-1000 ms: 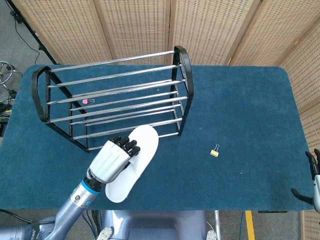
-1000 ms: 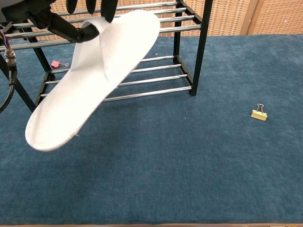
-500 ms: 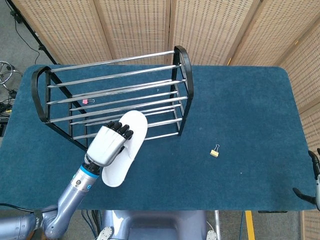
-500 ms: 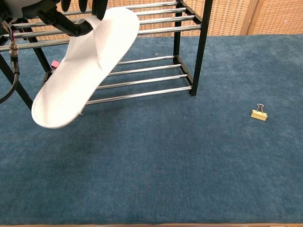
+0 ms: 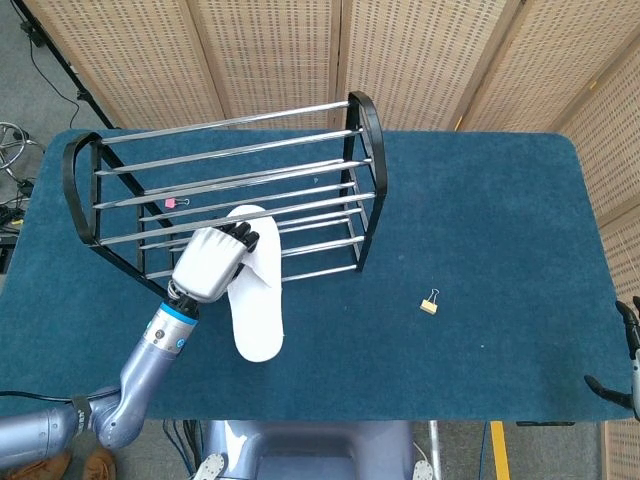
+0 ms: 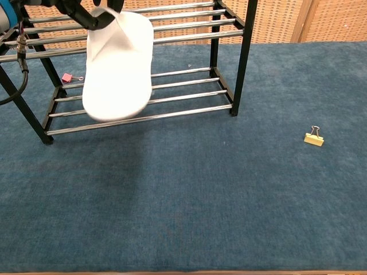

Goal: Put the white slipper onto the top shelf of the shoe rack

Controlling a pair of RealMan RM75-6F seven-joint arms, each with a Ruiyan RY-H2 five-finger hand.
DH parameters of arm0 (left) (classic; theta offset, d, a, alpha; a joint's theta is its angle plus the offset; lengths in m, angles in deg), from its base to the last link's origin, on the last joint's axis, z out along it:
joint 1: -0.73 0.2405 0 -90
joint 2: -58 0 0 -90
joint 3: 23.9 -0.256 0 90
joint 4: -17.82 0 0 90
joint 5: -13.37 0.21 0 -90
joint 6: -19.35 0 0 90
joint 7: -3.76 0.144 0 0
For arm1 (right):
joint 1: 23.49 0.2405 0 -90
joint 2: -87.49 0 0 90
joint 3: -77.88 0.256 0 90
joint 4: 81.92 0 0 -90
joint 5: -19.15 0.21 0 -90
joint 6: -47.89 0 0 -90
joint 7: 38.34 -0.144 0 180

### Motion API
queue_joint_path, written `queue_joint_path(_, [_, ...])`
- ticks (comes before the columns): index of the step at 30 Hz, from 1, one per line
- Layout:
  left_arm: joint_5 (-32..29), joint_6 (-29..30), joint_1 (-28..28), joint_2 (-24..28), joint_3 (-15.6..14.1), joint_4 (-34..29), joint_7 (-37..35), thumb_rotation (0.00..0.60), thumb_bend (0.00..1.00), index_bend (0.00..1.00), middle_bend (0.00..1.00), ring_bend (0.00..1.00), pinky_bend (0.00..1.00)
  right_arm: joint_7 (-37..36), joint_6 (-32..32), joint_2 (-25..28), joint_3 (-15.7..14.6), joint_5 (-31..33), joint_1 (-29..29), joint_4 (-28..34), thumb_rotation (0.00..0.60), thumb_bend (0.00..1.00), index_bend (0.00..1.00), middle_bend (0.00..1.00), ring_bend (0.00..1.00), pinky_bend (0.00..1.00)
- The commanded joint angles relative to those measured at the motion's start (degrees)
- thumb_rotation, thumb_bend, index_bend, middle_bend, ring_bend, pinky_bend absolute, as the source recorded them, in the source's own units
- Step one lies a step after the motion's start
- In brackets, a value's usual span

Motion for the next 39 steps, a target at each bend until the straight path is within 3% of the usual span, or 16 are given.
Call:
queue_joint_path(1, [-1.37,0.09,-0.73,0.26,0.64,0.75,0.38,0.600,0.44,0.65,0.55,0.51,0.59,-0.04,-0.07,0.04,-0.04,0.02,0.01,-0.05,0.600,0.00,0.00,0.00,0.00,0.00])
queue_joint_path(22, [-12.41,0.62,-5.11,-0.85,1.96,7.55,2.00,0.600,0.47,0.65,0.55,0.51,0.59,0.27,-0.31,-0.27,-0.25,-0.42,0.26,-0.31,0.600,0.00,0.00,0.00,0.00,0.00])
queue_joint_path(39, [-15.81,1.66,-8.66,-0.95,1.64,13.43,1.30,0.600,0.47,0.65,0.55,0.51,0.59,-0.27,-0.52,0.02,-0.10,0.13,0.30,-0.27,0.600,0.00,0.00,0.00,0.00,0.00])
